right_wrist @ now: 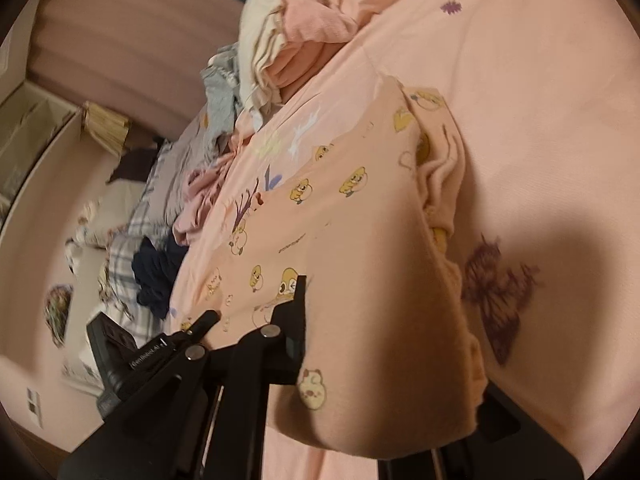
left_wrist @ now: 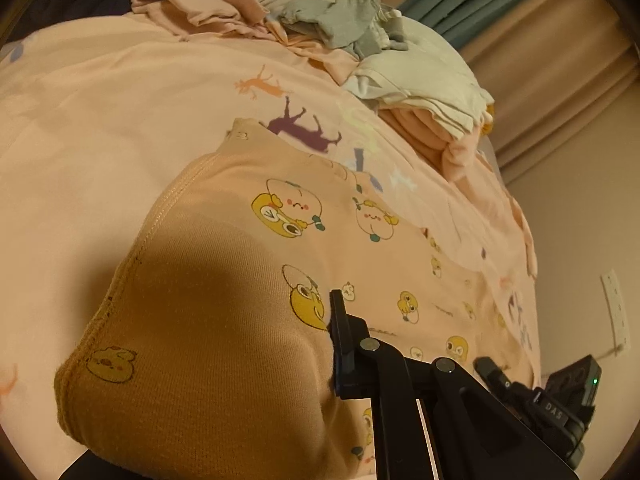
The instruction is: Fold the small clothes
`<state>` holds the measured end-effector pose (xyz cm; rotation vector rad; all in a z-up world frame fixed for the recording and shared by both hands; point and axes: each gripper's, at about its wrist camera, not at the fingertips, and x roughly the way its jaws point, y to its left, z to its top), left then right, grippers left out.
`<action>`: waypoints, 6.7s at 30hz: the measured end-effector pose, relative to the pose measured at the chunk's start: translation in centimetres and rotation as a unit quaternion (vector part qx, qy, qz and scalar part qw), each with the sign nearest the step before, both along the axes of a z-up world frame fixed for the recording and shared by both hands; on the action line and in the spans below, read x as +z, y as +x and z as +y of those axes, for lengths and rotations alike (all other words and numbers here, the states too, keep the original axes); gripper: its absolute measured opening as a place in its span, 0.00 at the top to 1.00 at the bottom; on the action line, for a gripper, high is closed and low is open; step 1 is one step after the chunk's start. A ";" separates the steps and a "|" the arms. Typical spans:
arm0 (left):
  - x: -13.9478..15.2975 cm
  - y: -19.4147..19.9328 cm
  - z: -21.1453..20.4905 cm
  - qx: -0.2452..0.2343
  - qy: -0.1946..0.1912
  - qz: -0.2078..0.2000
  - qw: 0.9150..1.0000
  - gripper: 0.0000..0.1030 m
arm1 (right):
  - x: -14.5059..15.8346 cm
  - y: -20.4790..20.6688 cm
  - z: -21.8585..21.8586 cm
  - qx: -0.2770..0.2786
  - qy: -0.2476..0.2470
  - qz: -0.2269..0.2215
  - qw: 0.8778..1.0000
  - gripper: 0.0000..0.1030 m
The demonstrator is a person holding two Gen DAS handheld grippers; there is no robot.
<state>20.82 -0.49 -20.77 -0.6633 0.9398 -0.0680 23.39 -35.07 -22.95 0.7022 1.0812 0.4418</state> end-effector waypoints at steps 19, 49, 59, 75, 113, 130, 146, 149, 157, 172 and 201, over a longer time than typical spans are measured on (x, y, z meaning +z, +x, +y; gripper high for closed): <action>-1.1 -4.1 -0.8 -0.029 0.064 0.029 0.997 0.89 | -1.7 -2.9 0.2 0.016 -0.110 0.015 0.994 0.88; -0.9 -6.2 -0.1 0.028 0.117 0.063 0.991 0.83 | 2.7 -5.2 -1.3 -0.022 -0.174 -0.001 0.984 0.82; -1.0 -5.6 0.2 0.014 0.126 0.073 0.989 0.83 | 3.3 -4.0 -1.1 -0.010 -0.197 -0.028 0.980 0.83; -0.8 -5.1 0.9 0.013 0.066 0.048 0.997 0.83 | 3.0 -3.5 -3.5 -0.018 -0.149 0.020 0.988 0.82; 2.9 -6.4 -13.2 -0.219 0.083 -0.090 0.968 0.89 | 1.1 -2.0 -5.9 -0.015 -0.016 0.043 0.999 0.68; 0.7 -7.5 -9.0 -0.170 0.088 0.015 0.981 0.49 | -1.0 1.9 6.9 0.122 0.034 0.060 0.990 0.45; -1.1 -6.7 -10.6 -0.116 0.113 0.005 0.987 0.49 | 3.0 0.4 6.3 0.096 0.054 -0.064 0.992 0.91; -1.1 -6.9 -11.7 -0.107 0.144 -0.008 0.984 0.51 | 4.0 -0.3 4.0 0.067 0.068 -0.081 0.992 0.91; -1.5 -7.9 -13.8 -0.115 0.196 -0.028 0.973 0.73 | 5.6 -2.5 -4.0 -0.011 0.062 -0.109 0.992 0.91; -1.5 -8.5 -14.7 -0.127 0.244 -0.026 0.961 0.73 | 1.5 -4.8 -6.3 0.004 -0.109 -0.030 0.994 0.91; 0.8 -10.3 -12.6 -0.164 0.223 0.010 0.961 0.72 | 0.7 -6.7 -3.8 0.055 -0.231 0.037 0.971 0.92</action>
